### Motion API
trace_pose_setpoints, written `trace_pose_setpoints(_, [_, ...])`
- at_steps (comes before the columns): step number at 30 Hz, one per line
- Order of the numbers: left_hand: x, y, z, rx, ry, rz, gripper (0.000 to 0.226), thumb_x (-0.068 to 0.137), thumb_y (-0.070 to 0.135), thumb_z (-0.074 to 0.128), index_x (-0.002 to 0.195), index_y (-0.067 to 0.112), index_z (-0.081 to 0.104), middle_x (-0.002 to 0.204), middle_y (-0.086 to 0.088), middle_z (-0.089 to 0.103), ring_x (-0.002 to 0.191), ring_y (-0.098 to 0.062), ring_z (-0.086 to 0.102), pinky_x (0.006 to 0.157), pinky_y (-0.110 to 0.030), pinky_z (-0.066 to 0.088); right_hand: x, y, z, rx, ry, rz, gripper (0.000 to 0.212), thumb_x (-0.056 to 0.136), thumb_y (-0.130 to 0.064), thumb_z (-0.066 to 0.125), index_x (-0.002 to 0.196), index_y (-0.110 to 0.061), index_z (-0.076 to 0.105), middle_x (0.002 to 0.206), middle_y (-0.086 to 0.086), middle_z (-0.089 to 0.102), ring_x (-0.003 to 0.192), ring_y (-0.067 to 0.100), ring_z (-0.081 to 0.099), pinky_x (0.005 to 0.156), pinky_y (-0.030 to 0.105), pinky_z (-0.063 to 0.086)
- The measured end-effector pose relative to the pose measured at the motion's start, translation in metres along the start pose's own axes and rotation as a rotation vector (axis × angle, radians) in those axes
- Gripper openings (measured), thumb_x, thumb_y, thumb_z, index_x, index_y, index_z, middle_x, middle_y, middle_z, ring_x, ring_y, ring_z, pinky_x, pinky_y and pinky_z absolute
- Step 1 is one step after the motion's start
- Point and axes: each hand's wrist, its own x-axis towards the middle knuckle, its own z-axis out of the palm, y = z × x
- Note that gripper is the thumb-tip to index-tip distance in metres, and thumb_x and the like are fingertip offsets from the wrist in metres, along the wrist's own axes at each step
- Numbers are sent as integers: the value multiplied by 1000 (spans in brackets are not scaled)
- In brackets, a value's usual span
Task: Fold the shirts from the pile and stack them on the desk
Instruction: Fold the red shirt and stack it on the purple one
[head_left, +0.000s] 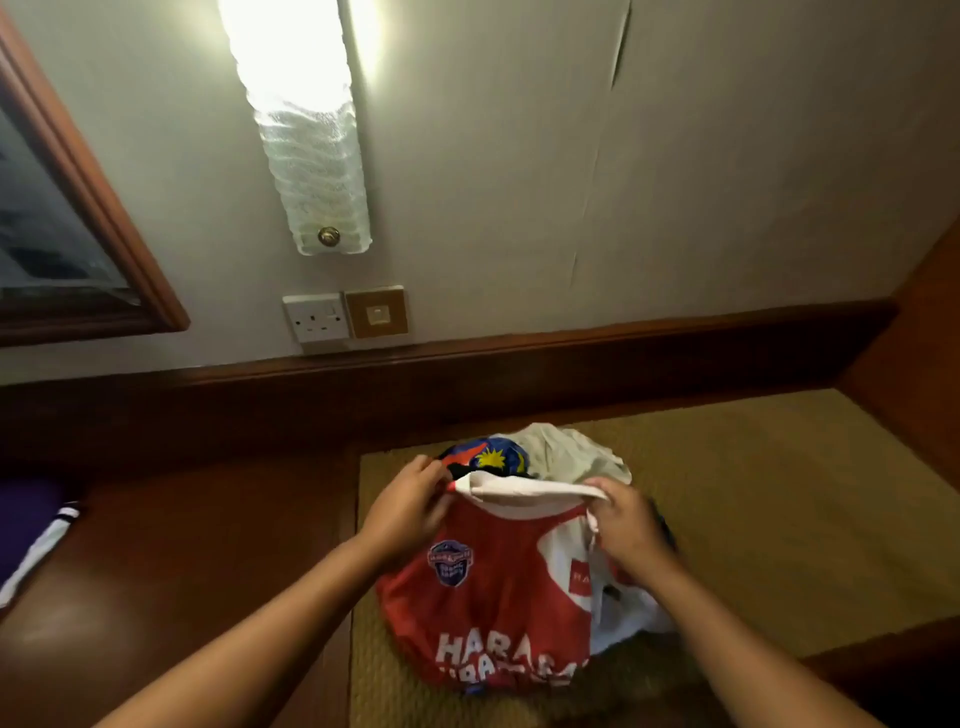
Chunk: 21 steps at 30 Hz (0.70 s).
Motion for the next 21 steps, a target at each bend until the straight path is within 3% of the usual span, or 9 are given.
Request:
trace_pose_setpoints(4, [19,44,-38,-143,221,-134,8,91,24,56,90,16,54,79,6,60,70,-8,56,66,-30,43,38,-34,-30,180,52,-127,23,92,-5,57,76,-19,65,54,-11,54,50,-1,46,50,18,35])
trace_pose_setpoints(7, [29,71,-71,-178,351,-175,9,93,18,59,89,19,51,74,11,58,65,3,52,59,-16,39,64,-63,-53,263,-26,-175,25,93,-5,58,68,-8,60,52,-5,47,44,-1,40,45,18,32])
trace_pose_setpoints(10, [32,91,-111,-162,416,-136,11,92,16,61,88,17,51,71,10,55,59,2,49,57,-14,38,86,-98,-78,220,-131,-258,38,93,-9,59,57,-10,50,44,-7,42,37,-1,33,39,17,25])
trace_pose_setpoints(13, [28,104,-150,-134,410,-111,11,90,15,62,86,13,52,68,7,50,58,-1,42,56,-17,37,98,-128,-95,136,-166,-338,39,86,7,56,54,-13,48,46,-10,42,41,-1,33,43,19,27])
trace_pose_setpoints(15, [21,112,-170,-39,334,-107,10,89,11,62,90,14,53,71,8,51,63,-2,44,58,-16,37,101,-141,-104,113,-174,-382,33,78,17,48,64,-11,61,58,-4,56,52,0,45,50,22,36])
trace_pose_setpoints(19, [4,107,-200,208,182,-150,30,83,5,63,111,15,59,97,-1,66,90,-18,60,74,-25,44,90,-164,-109,136,-97,-416,30,71,6,48,78,-13,70,70,1,66,60,11,55,53,23,40])
trace_pose_setpoints(21, [-5,102,-217,341,235,-135,20,83,4,62,100,13,69,95,-5,70,89,-21,64,73,-26,44,85,-174,-108,115,44,-431,28,76,6,47,76,-11,68,69,2,65,64,17,56,54,26,40])
